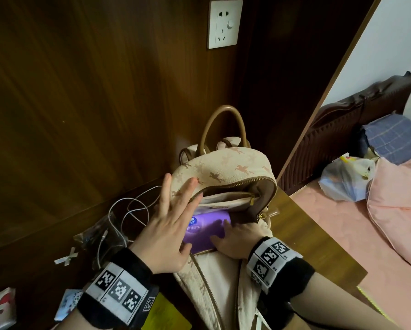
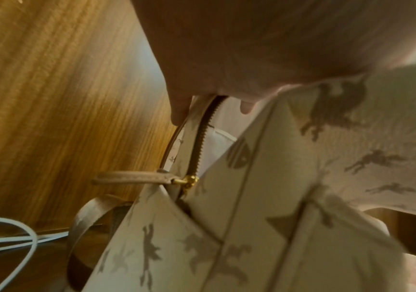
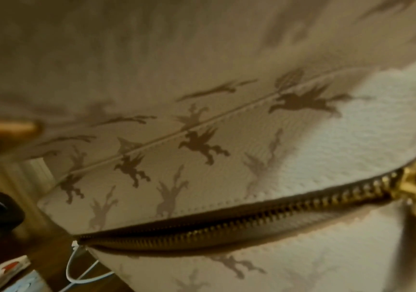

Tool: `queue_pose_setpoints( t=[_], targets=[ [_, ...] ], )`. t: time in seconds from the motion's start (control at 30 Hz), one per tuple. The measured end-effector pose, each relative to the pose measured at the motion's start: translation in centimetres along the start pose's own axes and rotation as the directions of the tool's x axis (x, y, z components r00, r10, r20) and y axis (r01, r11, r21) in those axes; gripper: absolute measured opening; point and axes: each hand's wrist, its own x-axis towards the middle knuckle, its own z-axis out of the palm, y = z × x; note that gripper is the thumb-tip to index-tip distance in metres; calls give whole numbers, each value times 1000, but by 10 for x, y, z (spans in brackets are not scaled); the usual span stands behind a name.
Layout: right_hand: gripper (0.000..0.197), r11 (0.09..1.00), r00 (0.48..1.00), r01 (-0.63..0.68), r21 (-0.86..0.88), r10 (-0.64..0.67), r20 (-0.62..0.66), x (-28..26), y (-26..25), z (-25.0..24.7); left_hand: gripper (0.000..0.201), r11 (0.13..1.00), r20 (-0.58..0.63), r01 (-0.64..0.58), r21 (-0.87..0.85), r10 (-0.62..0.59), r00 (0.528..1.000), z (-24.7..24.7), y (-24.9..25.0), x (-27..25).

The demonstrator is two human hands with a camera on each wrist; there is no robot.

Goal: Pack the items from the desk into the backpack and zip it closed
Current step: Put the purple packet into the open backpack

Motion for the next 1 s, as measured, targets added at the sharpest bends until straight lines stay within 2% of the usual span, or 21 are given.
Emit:
queue_pose_setpoints(
  t=[0.1, 0.27, 0.4, 0.47, 0.73, 0.9, 1.0],
  targets=[
    [81, 998, 994, -54, 27, 51, 92, 3, -5, -12, 102, 999, -16, -1, -39, 1, 1000, 0, -2, 1],
    [56, 995, 988, 99, -20, -96, 119, 4, -16, -25, 107, 998, 10, 8, -61, -7, 1000, 0, -5, 6],
    [47, 991, 982, 134, 11, -134, 132, 8, -15, -17, 109, 999, 15, -3, -49, 4, 1000, 0, -2, 4],
    [48, 988, 980, 152, 25, -154, 123, 10, -15, -15, 107, 998, 13, -3, -66, 3, 1000, 1, -2, 4],
    [55, 975, 977, 201, -96, -193, 87, 8, -12, -13, 102, 999, 20, -1, -46, 1, 1000, -2, -1, 3],
    [57, 981, 984, 180, -71, -179, 19, 5, -10, -18, 89, 999, 2, 3, -34, -3, 1000, -5, -8, 4],
    [59, 977, 976, 210, -28, -211, -47, 0, -7, -19, 81, 996, 15, 34, -79, -33, 999, -2, -12, -1]
  ],
)
